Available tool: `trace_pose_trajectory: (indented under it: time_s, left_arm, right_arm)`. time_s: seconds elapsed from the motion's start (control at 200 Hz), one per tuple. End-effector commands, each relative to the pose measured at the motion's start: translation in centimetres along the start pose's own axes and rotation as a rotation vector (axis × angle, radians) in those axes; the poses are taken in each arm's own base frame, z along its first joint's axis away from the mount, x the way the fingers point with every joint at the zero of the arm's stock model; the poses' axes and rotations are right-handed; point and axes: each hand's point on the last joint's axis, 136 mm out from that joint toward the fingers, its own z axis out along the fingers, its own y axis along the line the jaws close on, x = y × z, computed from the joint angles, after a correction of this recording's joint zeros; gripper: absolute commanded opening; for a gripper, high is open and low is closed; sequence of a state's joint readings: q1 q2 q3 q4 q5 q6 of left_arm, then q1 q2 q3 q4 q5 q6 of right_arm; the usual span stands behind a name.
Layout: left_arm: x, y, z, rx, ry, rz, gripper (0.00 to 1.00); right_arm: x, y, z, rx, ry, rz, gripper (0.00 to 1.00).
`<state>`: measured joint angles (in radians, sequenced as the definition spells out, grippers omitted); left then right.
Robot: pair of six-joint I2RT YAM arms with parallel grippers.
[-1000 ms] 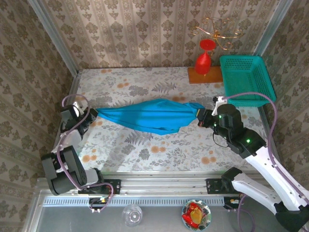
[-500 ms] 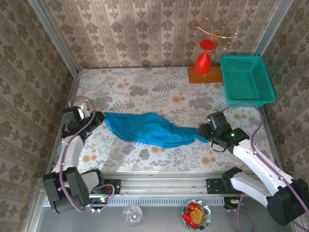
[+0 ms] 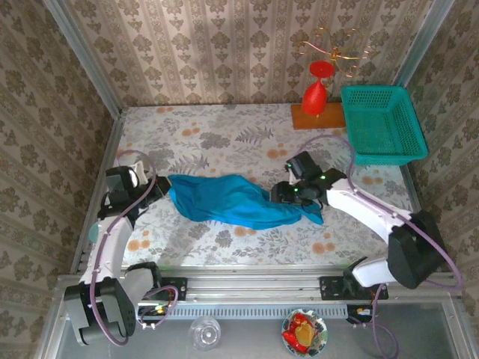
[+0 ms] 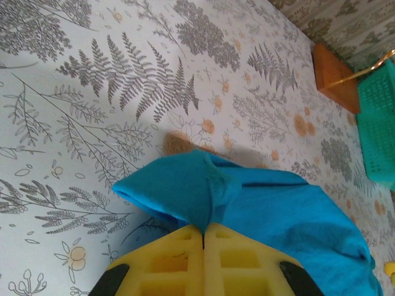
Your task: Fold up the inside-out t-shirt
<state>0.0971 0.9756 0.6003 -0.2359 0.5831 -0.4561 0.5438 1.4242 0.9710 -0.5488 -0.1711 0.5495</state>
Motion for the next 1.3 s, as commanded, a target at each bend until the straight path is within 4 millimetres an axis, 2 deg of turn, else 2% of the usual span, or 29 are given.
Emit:
trace_pose_trajectory:
  time_s: [0.0, 0.08, 0.195, 0.245, 0.295, 0.335, 0.385, 0.45, 0.525, 0.605, 0.66, 0.75, 0.78, 0.805, 0.815, 0.83, 0.885, 0.945, 1.005, 1.12, 1.16, 1.205, 1.24, 1.295]
  left_arm:
    - [-0.5, -1.0, 0.0, 0.014, 0.006, 0.053, 0.0]
    - [-0.7, -1.5, 0.0, 0.02, 0.008, 0.065, 0.0]
    - [-1.6, -2.3, -0.1, 0.031, -0.003, 0.076, 0.0]
    - [-2.1, -2.7, -0.2, 0.04, -0.011, 0.079, 0.0]
    - [-2.6, -3.3, -0.3, 0.055, -0.02, 0.087, 0.0]
    - [-3.3, -3.9, -0.5, 0.067, -0.031, 0.095, 0.0]
    - [-4.1, -4.6, -0.8, 0.079, -0.043, 0.107, 0.0]
    - [-5.5, -5.7, -1.2, 0.098, -0.061, 0.127, 0.0]
    - [-7.3, -7.5, -1.7, 0.14, -0.072, 0.165, 0.0]
    - [-9.1, -9.7, -2.6, 0.189, -0.076, 0.214, 0.0]
    - [-10.3, -10.8, -3.5, 0.197, -0.098, 0.241, 0.0]
    - [-11.6, -11.5, -4.7, 0.195, -0.142, 0.265, 0.0]
    - [-11.7, -11.4, -4.8, 0.188, -0.15, 0.267, 0.0]
    - [-11.7, -11.1, -4.9, 0.181, -0.153, 0.267, 0.0]
    - [-11.6, -11.0, -4.9, 0.178, -0.152, 0.267, 0.0]
    - [-11.5, -10.7, -4.8, 0.171, -0.151, 0.267, 0.0]
    - [-10.6, -9.0, -4.3, 0.126, -0.13, 0.24, 0.0]
    - [-9.0, -6.6, -3.8, 0.065, -0.108, 0.191, 0.0]
    - [-6.9, -4.4, -3.4, 0.007, -0.091, 0.141, 0.0]
    - [-2.4, -1.3, -3.2, -0.065, -0.071, 0.066, 0.0]
    - [-1.1, -0.6, -3.1, -0.085, -0.065, 0.054, 0.1]
    - [-0.2, -0.2, -3.1, -0.094, -0.062, 0.053, 0.23]
    - [0.3, -0.2, -2.9, -0.088, -0.056, 0.062, 0.32]
    - [0.8, -0.5, -2.5, -0.081, -0.035, 0.09, 0.39]
  right_arm:
    - [1.0, 3.5, 0.8, -0.103, 0.073, -0.102, 0.66]
    - [0.4, 5.1, 1.7, -0.156, 0.068, -0.108, 0.65]
    - [-0.3, 4.8, 3.1, -0.107, 0.076, -0.112, 0.63]
    - [-0.7, 5.0, 3.5, -0.109, 0.075, -0.115, 0.59]
    - [-1.2, 5.2, 3.7, -0.117, 0.072, -0.11, 0.48]
    - [-2.0, 5.5, 3.5, -0.124, 0.065, -0.1, 0.31]
    - [-3.0, 5.4, 3.0, -0.119, 0.049, -0.081, 0.16]
    - [-5.1, 5.3, 1.5, -0.121, -0.005, -0.058, 0.0]
    - [-7.7, 4.5, -1.4, -0.092, -0.078, -0.032, 0.0]
    - [-10.8, 3.8, -5.6, -0.082, -0.192, -0.004, 0.0]
    - [-12.1, 3.8, -8.4, -0.095, -0.257, -0.007, 0.0]
    - [-12.8, 3.9, -11.9, -0.095, -0.334, -0.035, 0.0]
    - [-12.7, 3.8, -12.8, -0.086, -0.353, -0.047, 0.0]
    - [-12.5, 3.5, -12.8, -0.072, -0.352, -0.054, 0.0]
    - [-12.4, 3.6, -13.9, -0.08, -0.376, -0.061, 0.0]
    - [-12.1, 3.6, -14.3, -0.08, -0.385, -0.066, 0.0]
    - [-11.2, 3.4, -15.2, -0.09, -0.406, -0.082, 0.0]
    - [-9.4, 3.1, -15.1, -0.11, -0.395, -0.089, 0.0]
    - [-7.1, 2.5, -14.3, -0.132, -0.36, -0.084, 0.0]
    - [-1.3, 1.6, -10.6, -0.21, -0.207, -0.037, 0.0]
    - [0.8, 1.3, -9.1, -0.237, -0.13, -0.019, 0.0]
    - [2.4, 0.9, -8.0, -0.241, -0.049, -0.007, 0.14]
    - [3.1, 0.5, -7.4, -0.216, 0.002, -0.009, 0.31]
    - [3.0, -0.2, -7.0, -0.157, 0.018, -0.01, 0.41]
